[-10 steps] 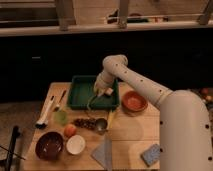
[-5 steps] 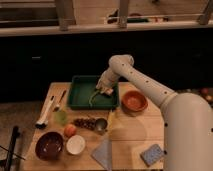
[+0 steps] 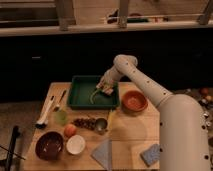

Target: Place pepper in tray

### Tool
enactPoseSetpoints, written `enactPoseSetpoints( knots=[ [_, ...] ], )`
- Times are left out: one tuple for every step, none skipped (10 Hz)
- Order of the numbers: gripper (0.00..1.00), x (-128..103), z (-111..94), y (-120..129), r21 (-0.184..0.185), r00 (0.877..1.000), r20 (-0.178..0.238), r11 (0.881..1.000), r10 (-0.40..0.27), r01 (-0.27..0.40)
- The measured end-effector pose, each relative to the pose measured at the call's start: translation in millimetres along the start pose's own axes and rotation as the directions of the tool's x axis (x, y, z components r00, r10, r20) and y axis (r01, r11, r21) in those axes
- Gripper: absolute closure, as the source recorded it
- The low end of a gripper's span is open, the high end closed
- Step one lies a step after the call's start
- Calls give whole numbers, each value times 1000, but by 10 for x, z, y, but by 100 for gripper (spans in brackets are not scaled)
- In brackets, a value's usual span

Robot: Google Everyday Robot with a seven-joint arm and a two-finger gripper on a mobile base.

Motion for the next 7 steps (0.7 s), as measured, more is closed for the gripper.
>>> enactPoseSetpoints(
  knots=[
    [100,11,47,-28,-4,1000,11,1000,2,-2],
    [98,21,68,-43,-6,1000,15,1000,4,-4],
    [90,43,83,-74,-7,1000,16,1000,8,-8],
    [81,54,104,-101,-9,1000,20,1000,11,-10],
    [68,74,137,-146,-15,1000,27,1000,14,-13],
    [58,59,164,-188,-20,999,32,1000,11,-11],
    [48,62,179,-214,-25,999,36,1000,12,-11]
  ],
)
